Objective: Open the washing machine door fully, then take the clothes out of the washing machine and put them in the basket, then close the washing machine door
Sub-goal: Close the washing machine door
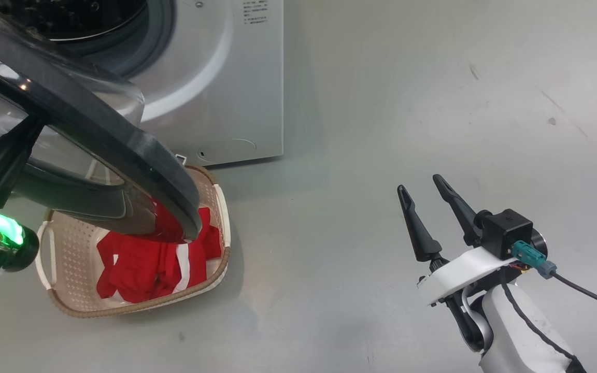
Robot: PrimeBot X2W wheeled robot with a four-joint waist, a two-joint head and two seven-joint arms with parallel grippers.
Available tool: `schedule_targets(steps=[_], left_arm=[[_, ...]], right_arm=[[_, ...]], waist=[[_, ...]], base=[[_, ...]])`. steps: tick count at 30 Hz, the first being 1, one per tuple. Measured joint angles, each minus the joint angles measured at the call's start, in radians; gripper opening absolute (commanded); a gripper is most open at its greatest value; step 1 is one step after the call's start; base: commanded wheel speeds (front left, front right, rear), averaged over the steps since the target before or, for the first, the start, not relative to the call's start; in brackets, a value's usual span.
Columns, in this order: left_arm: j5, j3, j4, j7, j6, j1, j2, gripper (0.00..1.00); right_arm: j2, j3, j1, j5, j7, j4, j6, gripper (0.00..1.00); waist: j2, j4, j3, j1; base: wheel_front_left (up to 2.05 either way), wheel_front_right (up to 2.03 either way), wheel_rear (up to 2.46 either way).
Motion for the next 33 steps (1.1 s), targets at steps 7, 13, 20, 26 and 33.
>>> schedule_targets(steps=[7, 13, 20, 26, 33], left_arm=[[0.011, -0.036, 0.027, -0.017, -0.029, -0.024, -0.047, 0.0], [0.019, -0.041, 0.054, -0.026, -0.052, -0.028, -0.061, 0.0], [0.051, -0.048, 0.094, -0.044, -0.096, -0.026, -0.094, 0.0], [0.061, -0.026, 0.116, -0.079, -0.132, -0.006, -0.116, 0.0], [0.08, -0.026, 0.139, -0.097, -0.157, 0.065, -0.139, 0.0]], right_arm=[[0.001, -0.028, 0.0, 0.001, 0.0, -0.006, -0.009, 1.0], [0.001, -0.045, 0.001, 0.001, 0.0, -0.011, -0.01, 1.0], [0.002, -0.052, 0.011, 0.001, 0.0, -0.009, -0.01, 1.0], [0.002, -0.053, 0.014, 0.001, 0.0, -0.003, -0.009, 1.0], [0.003, -0.053, 0.035, 0.001, 0.0, 0.006, -0.009, 1.0]], waist=[[0.0, -0.039, 0.002, 0.0], [0.0, -0.021, -0.014, 0.0], [0.0, 0.018, -0.042, 0.0], [0.0, 0.053, -0.074, 0.0], [0.0, 0.082, -0.115, 0.0]], base=[[0.0, 0.0, 0.0], [0.0, 0.0, 0.0], [0.0, 0.0, 0.0], [0.0, 0.0, 0.0], [0.0, 0.0, 0.0]])
